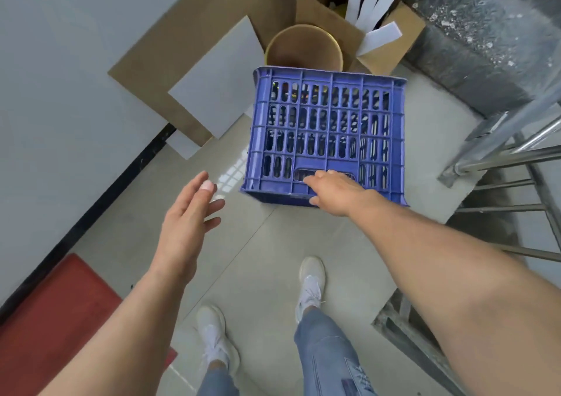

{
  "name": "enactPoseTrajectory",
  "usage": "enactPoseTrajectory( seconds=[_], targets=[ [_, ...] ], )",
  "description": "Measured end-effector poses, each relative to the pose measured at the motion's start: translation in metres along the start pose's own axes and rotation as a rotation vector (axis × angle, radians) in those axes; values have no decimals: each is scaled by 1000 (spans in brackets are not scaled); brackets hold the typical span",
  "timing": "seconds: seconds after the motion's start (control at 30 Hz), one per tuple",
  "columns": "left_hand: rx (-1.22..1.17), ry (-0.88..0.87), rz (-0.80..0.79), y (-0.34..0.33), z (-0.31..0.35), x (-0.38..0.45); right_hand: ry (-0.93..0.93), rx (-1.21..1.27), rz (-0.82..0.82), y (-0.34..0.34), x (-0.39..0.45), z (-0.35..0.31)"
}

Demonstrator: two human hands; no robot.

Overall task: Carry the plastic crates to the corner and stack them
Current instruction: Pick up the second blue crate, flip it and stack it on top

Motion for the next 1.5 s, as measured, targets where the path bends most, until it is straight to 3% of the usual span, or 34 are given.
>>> enactPoseTrajectory(
  seconds=[0.57, 1.03, 1.5],
  targets=[
    [-86, 56, 15, 224, -82, 47, -263, 235, 155, -56, -14, -211],
    [-250, 97, 213, 328, -157, -7, -191, 241, 192, -89, -47, -313],
    [-359, 308, 343, 437, -328, -47, -157, 242, 366, -152, -88, -431]
  ],
)
Point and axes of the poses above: each hand's wrist, its own x-axis towards the middle knuckle, its own y-axis out of the back of the hand, z = x × y, the point moved 10 cm from there along x, towards the middle knuckle, and after that the axes turned 13 degrees about z, right-handed, at the moved point
